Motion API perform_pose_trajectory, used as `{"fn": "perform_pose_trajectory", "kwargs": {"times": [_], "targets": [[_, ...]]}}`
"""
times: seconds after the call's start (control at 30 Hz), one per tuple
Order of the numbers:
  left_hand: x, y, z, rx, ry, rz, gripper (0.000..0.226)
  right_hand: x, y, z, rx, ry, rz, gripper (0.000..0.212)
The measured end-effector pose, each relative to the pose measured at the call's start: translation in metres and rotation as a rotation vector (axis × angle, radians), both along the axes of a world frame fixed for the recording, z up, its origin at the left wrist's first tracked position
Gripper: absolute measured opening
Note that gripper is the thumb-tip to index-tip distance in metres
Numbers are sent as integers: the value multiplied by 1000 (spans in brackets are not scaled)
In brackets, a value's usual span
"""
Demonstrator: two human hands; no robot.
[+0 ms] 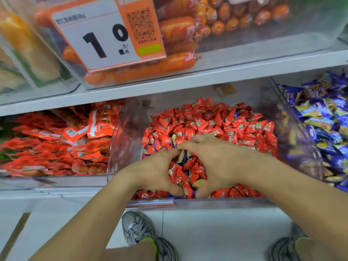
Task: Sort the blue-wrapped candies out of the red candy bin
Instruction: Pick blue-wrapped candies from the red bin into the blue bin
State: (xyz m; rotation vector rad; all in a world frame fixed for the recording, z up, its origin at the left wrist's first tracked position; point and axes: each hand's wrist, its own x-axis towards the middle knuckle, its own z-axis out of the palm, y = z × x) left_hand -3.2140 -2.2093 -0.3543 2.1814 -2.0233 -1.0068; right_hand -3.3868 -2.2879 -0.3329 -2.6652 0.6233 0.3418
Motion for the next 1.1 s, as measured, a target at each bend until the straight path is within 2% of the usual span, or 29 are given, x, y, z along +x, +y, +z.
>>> {"fn": "perform_pose_trajectory", "kwargs": {"times": [0.07,0.17,0.27,0.37,0.4,0.5,0.6,0.7,0.77,0.83,0.97,1.0,1.1], "targets": [[-1,2,5,66,-23,-40,100,3,-1,-1,-12,89,-18,119],[-9,0,0,141,-157,-65,111,12,-3,-6,-60,239,-18,120],[-18,-2,-10,83,-174,-20,113,21,-2,-10,-19,237,-26,113],[-21,1,-10,-51,-3,22,83,18,-8,-14,54,135,-46,107],[-21,3,-9,-92,74,55,80,14,-11,-13,102,93,-76,107],[-25,6,-7,-178,291,161,79,-1,-20,-1,173,-21,-134,115],[-32,1,6,-271,402,184,83,-17,-29,13,187,-111,-165,118],[-38,-8,22,-313,453,185,92,-35,-40,28,104,-196,-209,117],[-40,-13,30,-259,524,142,97,-48,-45,34,36,-240,-245,110],[-42,-16,35,-206,590,114,86,-59,-46,37,-11,-203,-266,107],[-38,-21,38,-218,640,212,39,-72,-45,38,-50,-145,-232,104],[-34,-22,37,-222,593,198,34,-74,-45,38,-60,-132,-226,103],[-25,-20,31,-198,502,129,46,-75,-44,38,-72,-129,-231,101]]}}
